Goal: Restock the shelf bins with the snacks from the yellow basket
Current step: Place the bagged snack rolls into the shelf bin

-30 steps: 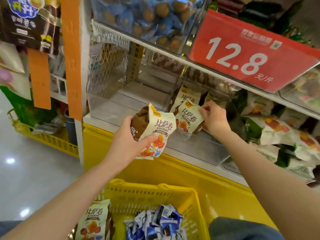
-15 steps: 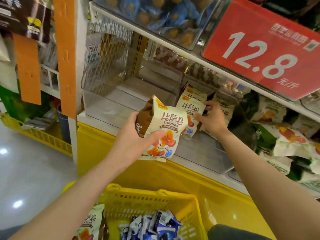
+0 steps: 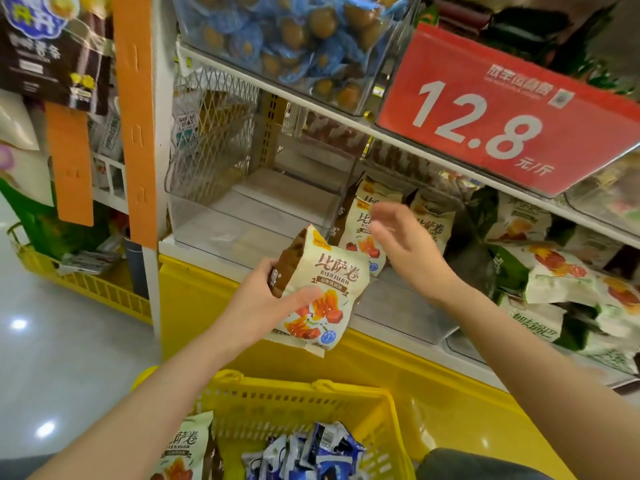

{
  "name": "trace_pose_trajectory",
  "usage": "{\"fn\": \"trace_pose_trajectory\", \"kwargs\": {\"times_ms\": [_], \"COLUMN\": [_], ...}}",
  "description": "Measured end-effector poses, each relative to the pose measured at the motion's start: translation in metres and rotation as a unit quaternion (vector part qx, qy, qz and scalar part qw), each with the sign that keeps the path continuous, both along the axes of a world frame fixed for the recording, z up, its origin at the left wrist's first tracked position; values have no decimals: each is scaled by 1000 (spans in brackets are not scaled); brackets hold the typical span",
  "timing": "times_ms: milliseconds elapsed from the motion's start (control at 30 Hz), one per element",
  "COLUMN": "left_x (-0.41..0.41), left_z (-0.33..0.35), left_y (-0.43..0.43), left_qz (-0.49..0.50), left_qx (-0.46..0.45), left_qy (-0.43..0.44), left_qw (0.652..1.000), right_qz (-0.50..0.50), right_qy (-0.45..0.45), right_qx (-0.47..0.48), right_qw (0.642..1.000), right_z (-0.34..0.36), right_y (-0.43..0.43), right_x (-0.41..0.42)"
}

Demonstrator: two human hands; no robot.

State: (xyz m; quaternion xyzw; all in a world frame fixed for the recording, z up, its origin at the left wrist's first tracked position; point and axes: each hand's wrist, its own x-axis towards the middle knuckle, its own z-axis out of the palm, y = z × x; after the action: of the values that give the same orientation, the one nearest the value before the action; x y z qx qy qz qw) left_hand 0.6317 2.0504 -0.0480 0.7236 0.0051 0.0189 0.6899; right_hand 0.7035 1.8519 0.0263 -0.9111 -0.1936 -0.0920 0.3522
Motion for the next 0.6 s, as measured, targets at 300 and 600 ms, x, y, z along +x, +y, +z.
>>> {"fn": "trace_pose_trajectory", "kwargs": {"times_ms": [300, 600], "left_x": [-25, 35], "left_z": [11, 52], "left_y": [-27, -60], "left_qz": [-78, -9], "left_qx": [62, 270], "left_qy": [-121, -241], "left_qw": [988, 932], "right_qz": [94, -136], "right_qy": [72, -209], "right_qx": [-178, -152], "right_qw": [977, 956], "right_z": [14, 60], "right_y": [-5, -79], "right_x": [-73, -45]}}
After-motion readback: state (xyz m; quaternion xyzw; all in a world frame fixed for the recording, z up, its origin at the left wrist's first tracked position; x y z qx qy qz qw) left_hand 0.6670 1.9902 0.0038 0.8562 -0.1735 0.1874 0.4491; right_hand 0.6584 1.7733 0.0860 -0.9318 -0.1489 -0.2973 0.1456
